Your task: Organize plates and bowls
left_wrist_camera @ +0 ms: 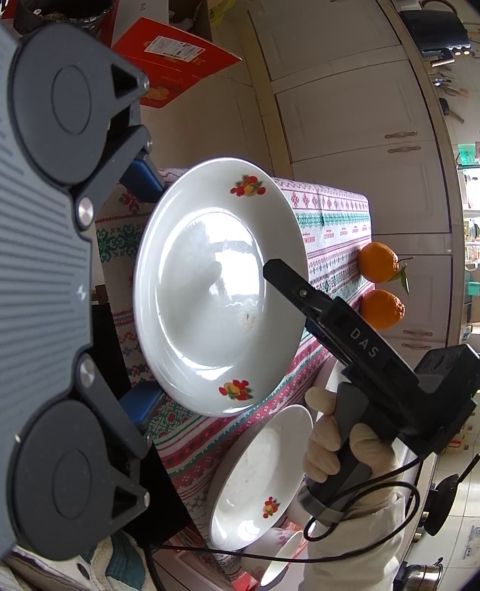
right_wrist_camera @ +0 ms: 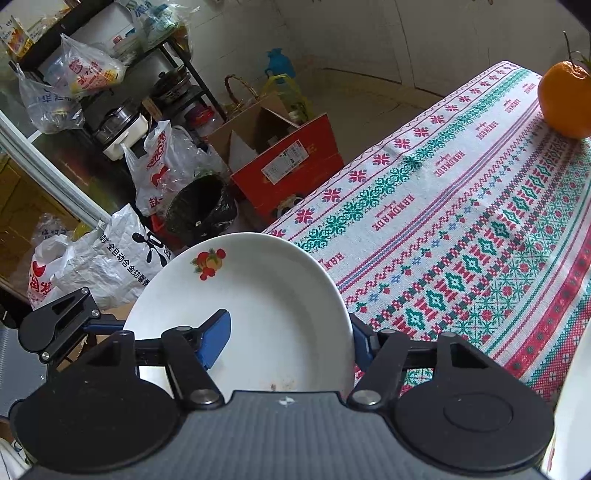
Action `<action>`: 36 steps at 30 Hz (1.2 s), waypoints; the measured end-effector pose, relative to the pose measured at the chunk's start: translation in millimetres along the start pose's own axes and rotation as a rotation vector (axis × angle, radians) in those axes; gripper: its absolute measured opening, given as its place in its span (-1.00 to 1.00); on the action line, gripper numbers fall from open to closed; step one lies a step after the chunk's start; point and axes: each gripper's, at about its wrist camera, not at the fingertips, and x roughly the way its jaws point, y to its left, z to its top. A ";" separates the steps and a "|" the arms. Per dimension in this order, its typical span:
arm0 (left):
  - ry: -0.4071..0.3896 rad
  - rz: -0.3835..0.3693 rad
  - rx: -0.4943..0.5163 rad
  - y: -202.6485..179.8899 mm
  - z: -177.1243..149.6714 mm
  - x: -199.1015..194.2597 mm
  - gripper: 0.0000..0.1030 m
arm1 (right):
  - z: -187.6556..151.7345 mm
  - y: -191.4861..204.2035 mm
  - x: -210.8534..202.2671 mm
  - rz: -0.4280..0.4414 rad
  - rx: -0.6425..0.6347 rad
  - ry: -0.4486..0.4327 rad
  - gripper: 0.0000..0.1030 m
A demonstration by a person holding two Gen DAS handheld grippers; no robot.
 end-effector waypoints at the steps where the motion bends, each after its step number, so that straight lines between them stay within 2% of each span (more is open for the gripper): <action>1: 0.002 -0.001 0.000 0.3 0.4 0.3 0.98 | -0.1 -0.7 -0.2 0.004 0.003 0.000 0.40; 10: 0.012 -0.004 0.011 2.1 2.8 3.7 0.97 | -0.6 -8.3 -3.4 0.047 0.045 -0.006 0.41; 22: 0.017 -0.018 0.026 11.2 14.0 17.2 0.97 | 8.1 -16.7 -11.9 0.016 0.059 -0.034 0.42; 36: 0.008 -0.027 0.069 23.9 37.3 40.4 0.97 | 27.4 -51.0 -16.3 -0.024 0.094 -0.086 0.44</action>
